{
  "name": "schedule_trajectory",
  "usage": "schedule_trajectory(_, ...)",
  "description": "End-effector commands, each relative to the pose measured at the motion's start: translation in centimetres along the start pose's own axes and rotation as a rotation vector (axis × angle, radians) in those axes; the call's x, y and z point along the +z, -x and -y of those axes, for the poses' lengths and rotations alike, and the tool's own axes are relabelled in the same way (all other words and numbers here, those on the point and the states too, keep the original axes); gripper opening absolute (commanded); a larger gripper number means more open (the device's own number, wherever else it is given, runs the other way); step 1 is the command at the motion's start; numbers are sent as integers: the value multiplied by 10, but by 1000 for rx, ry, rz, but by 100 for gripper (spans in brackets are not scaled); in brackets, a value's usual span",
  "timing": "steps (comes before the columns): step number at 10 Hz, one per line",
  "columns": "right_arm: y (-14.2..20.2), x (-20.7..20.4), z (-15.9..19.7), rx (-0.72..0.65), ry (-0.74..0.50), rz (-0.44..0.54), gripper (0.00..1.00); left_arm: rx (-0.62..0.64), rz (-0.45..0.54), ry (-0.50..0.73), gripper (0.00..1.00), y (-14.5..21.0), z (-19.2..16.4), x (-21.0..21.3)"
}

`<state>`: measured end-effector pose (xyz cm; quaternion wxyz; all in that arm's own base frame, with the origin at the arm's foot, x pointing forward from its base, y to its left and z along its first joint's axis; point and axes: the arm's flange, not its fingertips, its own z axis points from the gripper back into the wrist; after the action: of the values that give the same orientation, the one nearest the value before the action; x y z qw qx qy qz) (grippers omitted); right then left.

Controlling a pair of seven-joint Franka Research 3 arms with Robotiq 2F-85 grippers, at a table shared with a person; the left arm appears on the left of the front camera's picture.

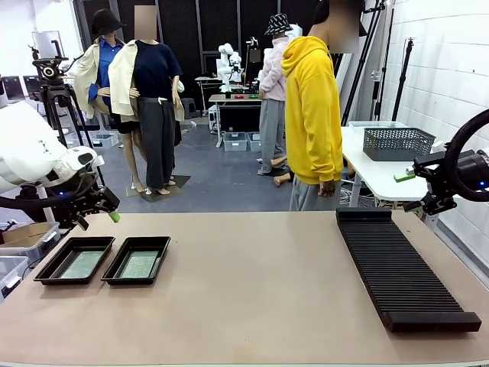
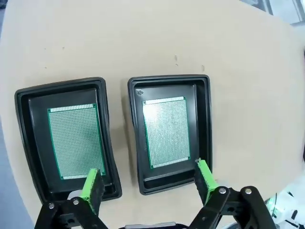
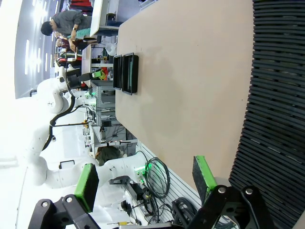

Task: Inspect and transfer BCBs to ESD trays.
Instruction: Pick up the ESD tray and place it on the left side of the table.

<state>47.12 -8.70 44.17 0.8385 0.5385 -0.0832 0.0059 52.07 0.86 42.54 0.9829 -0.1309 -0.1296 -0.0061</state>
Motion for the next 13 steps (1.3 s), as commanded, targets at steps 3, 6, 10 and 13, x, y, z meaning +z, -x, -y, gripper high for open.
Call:
schedule_trajectory(3,3,-2,-1,-5,12,8,100,-6,-3,19,100,1,-4,2)
schedule_trajectory(6,3,-2,-1,-5,12,8,100,-6,-3,19,100,1,-4,2)
schedule_trajectory(10,3,-2,-1,-5,12,8,100,-6,-3,19,100,1,-4,2)
schedule_trajectory(13,3,-2,-1,-5,12,8,100,-6,-3,19,100,1,-4,2)
